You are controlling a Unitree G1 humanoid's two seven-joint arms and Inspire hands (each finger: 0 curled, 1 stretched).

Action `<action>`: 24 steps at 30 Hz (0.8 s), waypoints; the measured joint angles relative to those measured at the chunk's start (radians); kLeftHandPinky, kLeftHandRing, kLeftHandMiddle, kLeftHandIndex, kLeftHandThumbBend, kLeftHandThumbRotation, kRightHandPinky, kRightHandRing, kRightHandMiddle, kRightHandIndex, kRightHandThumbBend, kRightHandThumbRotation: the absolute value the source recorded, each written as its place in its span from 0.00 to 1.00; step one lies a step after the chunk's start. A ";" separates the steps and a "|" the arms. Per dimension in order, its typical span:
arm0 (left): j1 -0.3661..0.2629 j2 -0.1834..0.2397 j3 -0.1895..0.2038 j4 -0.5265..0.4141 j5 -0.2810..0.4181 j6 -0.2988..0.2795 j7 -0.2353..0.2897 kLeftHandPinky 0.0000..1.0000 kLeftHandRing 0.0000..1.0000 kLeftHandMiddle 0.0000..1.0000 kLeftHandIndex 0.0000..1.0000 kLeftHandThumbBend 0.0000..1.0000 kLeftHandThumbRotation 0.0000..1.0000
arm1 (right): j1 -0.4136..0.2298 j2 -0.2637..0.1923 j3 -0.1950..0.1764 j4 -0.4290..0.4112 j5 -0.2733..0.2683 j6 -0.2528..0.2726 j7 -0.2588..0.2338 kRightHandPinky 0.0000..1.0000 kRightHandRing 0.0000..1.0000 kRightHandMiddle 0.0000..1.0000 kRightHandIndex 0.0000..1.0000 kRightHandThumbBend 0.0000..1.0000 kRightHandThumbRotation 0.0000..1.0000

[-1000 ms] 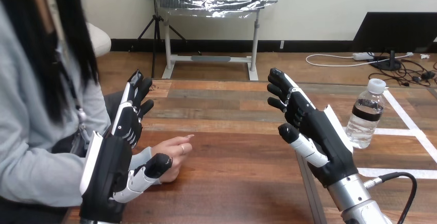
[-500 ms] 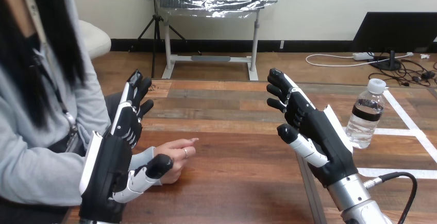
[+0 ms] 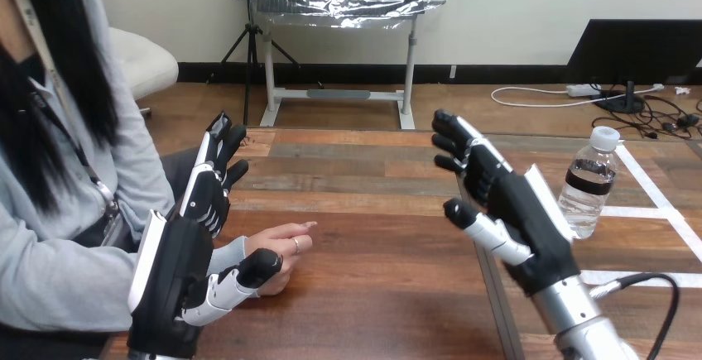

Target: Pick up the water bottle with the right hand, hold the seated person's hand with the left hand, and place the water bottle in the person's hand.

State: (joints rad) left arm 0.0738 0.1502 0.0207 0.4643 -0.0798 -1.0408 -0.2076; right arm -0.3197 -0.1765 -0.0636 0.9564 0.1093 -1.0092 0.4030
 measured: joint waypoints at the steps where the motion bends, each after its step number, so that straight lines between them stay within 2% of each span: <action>1: 0.000 0.000 0.000 0.000 0.000 0.000 0.000 0.93 0.99 1.00 1.00 1.00 0.75 | -0.003 -0.004 -0.001 0.001 -0.004 0.000 -0.005 0.85 0.91 0.92 0.91 1.00 0.67; 10: 0.000 0.000 0.000 0.000 -0.001 0.000 -0.003 0.93 0.99 1.00 1.00 1.00 0.74 | -0.056 -0.063 -0.018 0.040 -0.055 0.000 -0.069 0.81 0.89 0.91 0.91 1.00 0.63; 24: 0.002 0.000 -0.001 0.000 0.001 0.000 -0.004 0.93 0.99 1.00 1.00 1.00 0.75 | -0.161 -0.185 -0.039 0.083 -0.109 0.024 -0.181 0.87 0.90 0.90 0.89 1.00 0.57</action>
State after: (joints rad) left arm 0.0755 0.1498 0.0200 0.4645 -0.0790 -1.0407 -0.2112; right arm -0.4811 -0.3616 -0.1027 1.0390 0.0003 -0.9853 0.2223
